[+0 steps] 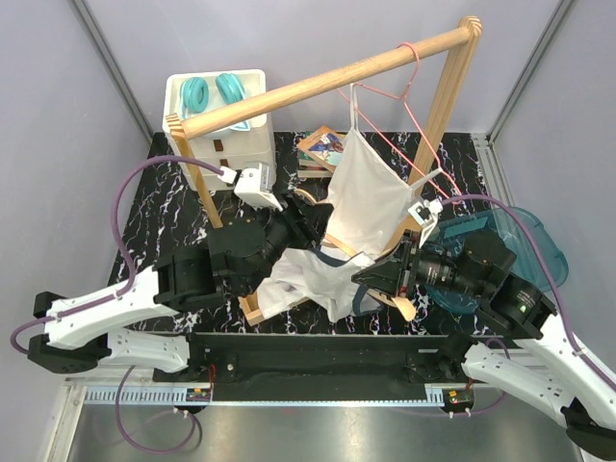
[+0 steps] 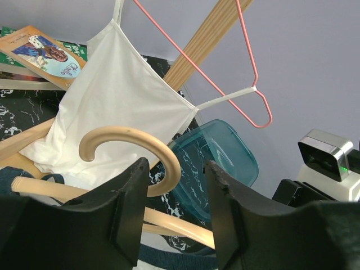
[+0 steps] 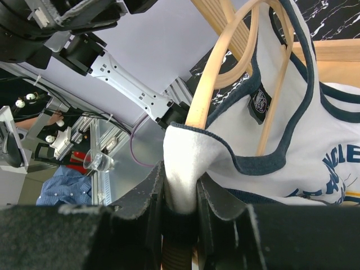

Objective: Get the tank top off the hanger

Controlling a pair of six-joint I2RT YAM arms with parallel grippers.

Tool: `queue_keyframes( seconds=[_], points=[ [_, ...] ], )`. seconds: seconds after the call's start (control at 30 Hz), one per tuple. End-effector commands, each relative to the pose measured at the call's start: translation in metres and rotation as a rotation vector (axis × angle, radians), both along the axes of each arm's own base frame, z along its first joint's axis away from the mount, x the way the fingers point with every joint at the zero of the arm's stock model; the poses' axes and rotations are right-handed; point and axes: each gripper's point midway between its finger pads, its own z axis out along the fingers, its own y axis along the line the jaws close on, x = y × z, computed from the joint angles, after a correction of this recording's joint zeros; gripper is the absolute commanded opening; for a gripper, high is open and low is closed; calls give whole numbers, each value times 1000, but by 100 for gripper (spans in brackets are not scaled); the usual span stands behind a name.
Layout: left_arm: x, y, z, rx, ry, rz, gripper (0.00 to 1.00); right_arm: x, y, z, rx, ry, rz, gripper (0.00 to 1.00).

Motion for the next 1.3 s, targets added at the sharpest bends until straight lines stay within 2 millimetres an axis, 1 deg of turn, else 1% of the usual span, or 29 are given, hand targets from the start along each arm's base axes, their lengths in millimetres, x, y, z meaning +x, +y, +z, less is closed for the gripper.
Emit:
queue_keyframes(
  seconds=[0.0,0.07,0.1,0.2,0.27,0.33,0.37,0.4,0.47,0.5,0.6,0.63,0.67,0.7,0.73,0.77,0.8,0.83,0.9,0.93,1.03,1.07,1.1,1.13,1.2,1.27],
  points=[
    [1,-4,20,-42,-20,-1,43,-11,-3,25,70,-78,43,0],
    [1,-9,19,-17,-30,-12,36,-12,-4,26,73,-81,38,0],
    [1,-10,19,-9,-32,-12,27,-12,-5,25,74,-80,35,0],
    [3,-10,22,18,-48,-6,14,-11,-5,24,75,-68,28,0],
    [4,-9,25,36,-62,-3,7,-9,-6,21,72,-48,10,0],
    [5,-8,25,46,-66,3,0,-6,-7,14,53,-20,-11,1],
    [6,-6,26,50,-71,12,0,-6,-7,12,46,-5,-16,10],
    [6,-4,25,56,-73,18,0,-5,-7,5,26,17,-23,13],
    [8,0,28,59,-79,36,0,-4,-6,1,11,41,-27,15],
    [8,1,29,59,-81,37,0,-4,-7,-1,3,51,-29,21],
    [9,3,29,60,-83,48,0,-2,-8,-7,-17,72,-47,41],
    [8,4,28,56,-81,45,0,-1,-9,-7,-19,76,-58,52],
    [8,5,28,44,-75,43,0,0,-9,-6,-21,79,-64,59],
    [7,5,28,41,-74,40,0,1,-10,-9,-34,91,-72,65],
    [6,5,26,41,-71,37,0,1,-11,-9,-39,91,-75,74],
    [6,6,26,43,-71,38,0,1,-12,-9,-48,98,-81,79],
    [6,7,24,51,-66,41,0,4,-14,-8,-56,99,-101,80],
    [5,7,24,52,-68,30,0,4,-15,-7,-60,97,-102,85],
    [4,7,22,56,-67,25,0,5,-18,-5,-71,82,-115,88],
    [4,6,17,60,-59,22,0,6,-19,-6,-78,81,-124,89],
    [2,5,17,61,-57,9,0,9,-22,2,-80,85,-149,89],
    [2,4,16,67,-59,7,0,9,-22,10,-74,85,-154,89],
    [2,6,16,74,-60,6,0,10,-23,13,-72,86,-165,89],
    [3,6,15,83,-63,10,0,10,-24,16,-69,85,-167,89],
    [3,6,12,97,-65,13,0,9,-22,23,-71,85,-154,84],
    [3,5,10,100,-62,10,0,9,-20,24,-82,95,-145,81]
  ],
)
